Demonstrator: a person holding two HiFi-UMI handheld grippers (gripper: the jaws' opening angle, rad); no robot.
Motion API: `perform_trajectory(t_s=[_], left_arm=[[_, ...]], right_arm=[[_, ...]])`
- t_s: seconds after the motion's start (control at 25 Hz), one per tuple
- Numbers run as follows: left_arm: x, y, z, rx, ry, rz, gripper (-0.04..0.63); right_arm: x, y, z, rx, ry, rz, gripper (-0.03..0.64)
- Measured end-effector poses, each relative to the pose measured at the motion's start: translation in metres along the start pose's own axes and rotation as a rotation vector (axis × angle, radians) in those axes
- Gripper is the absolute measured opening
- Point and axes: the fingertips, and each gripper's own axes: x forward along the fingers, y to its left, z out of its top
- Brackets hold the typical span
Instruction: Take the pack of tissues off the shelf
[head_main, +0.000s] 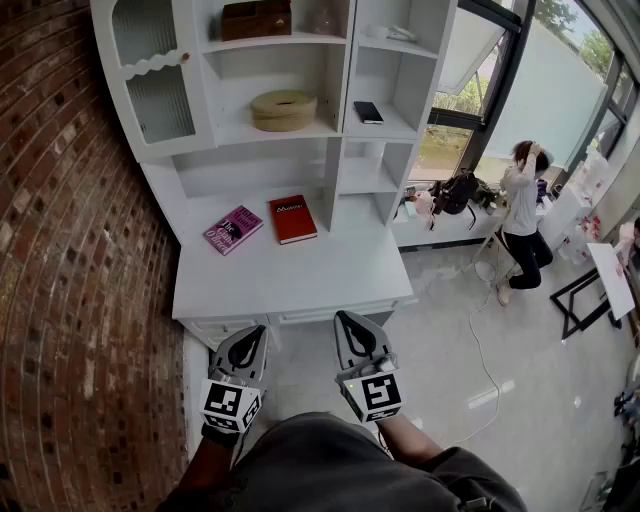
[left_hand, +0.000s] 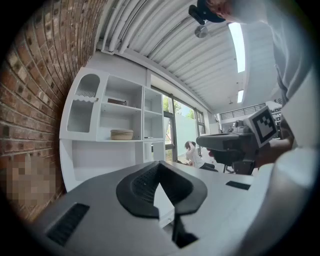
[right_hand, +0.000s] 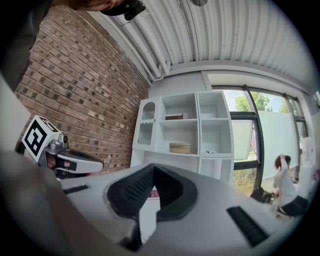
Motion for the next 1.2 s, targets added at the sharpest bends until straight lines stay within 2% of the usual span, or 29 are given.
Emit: perform_trajectory(t_s=[0.32,0.76,1.2], left_arm=[[-0.001,-0.01,0.002,0.006,-0.001,0.009,0.0],[-0.001,-0.024,0.002,-0.005,0.002,0.015,0.0],[0.012,-0.029,0.004,-0.006,0.005,0.017,0.015]], right_arm=[[-0.01,-0.004,0.001,-0.013,0.001,0.013,0.0],[-0.02,-0.015,-0.003,0.048,-0.006,0.026,0.002],[-0.02,-0.029,-0.005,0.058,-0.013,0.065,0.015]])
